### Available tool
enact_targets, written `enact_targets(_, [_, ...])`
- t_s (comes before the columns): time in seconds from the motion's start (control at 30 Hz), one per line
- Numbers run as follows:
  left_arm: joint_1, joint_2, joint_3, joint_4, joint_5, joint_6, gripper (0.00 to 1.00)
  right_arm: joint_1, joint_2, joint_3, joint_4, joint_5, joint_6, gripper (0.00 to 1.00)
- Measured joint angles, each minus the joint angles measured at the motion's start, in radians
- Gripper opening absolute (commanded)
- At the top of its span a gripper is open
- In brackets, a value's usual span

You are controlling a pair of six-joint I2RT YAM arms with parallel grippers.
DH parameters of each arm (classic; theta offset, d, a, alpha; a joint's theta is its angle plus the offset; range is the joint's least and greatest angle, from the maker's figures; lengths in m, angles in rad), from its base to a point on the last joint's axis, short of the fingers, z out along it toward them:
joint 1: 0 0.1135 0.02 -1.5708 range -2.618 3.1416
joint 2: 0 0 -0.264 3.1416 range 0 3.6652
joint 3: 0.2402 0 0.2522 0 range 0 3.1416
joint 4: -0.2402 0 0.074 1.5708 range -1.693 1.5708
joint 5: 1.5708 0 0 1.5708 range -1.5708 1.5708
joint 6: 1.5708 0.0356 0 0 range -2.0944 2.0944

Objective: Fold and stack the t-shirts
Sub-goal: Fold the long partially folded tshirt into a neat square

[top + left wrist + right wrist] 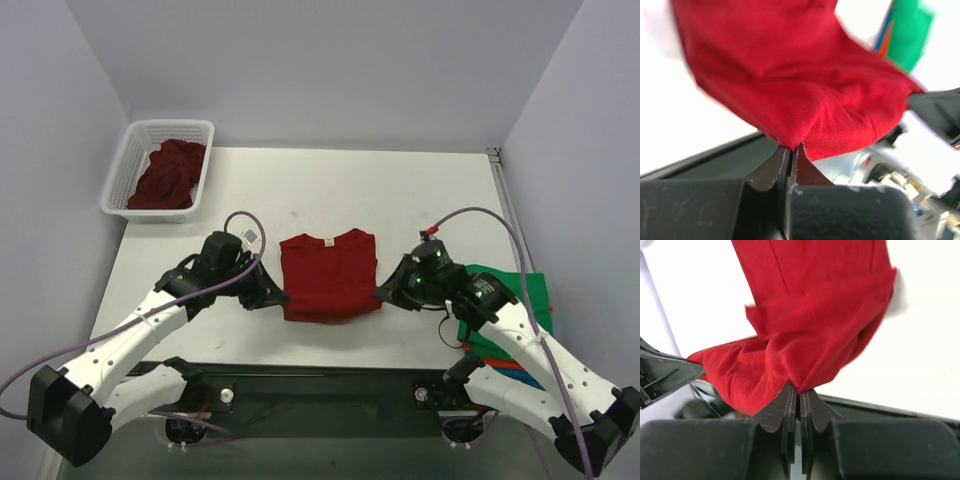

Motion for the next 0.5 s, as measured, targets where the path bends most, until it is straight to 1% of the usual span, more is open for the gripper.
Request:
enact_targets(0.17, [0.116,0.169,0.111,0.123,0.081,-0.003,0.0,-0.189,0.171,0.122,0.031,-0.12,-0.083,0.0])
enact_targets(0.2, [0.145,0.216,0.132,0.163,0.105,-0.008,0.0,-0.235,0.228,0.159,0.041,-0.151,-0.1,0.0])
enact_targets(0.3, [0.224,0.361,0.196,0.254,0.15,-0.029,0.0,-0.346,0.395,0.258,0.094,-0.236,-0.137,0.06])
enact_targets(0.33, [0.248,0.419,0.227,0.273,0.16,-0.033,0.0,-0.377,0.464,0.307,0.099,-0.264,-0.146,0.1])
enact_targets(0.37, [0.268,0.479,0.264,0.296,0.166,-0.036,0.0,-0.404,0.54,0.36,0.114,-0.294,-0.158,0.19])
enact_targets(0.4, [0.292,0.554,0.315,0.316,0.171,-0.039,0.0,-0.431,0.643,0.437,0.128,-0.327,-0.17,0.22])
enact_targets(0.43, [0.307,0.611,0.353,0.33,0.173,-0.039,0.06,-0.449,0.733,0.518,0.133,-0.356,-0.182,0.3])
enact_targets(0.47, [0.325,0.68,0.407,0.343,0.179,-0.035,0.24,-0.465,0.824,0.597,0.153,-0.387,-0.195,0.44])
enact_targets(0.5, [0.347,0.769,0.482,0.352,0.185,-0.021,0.33,-0.479,0.913,0.671,0.175,-0.414,-0.205,0.52])
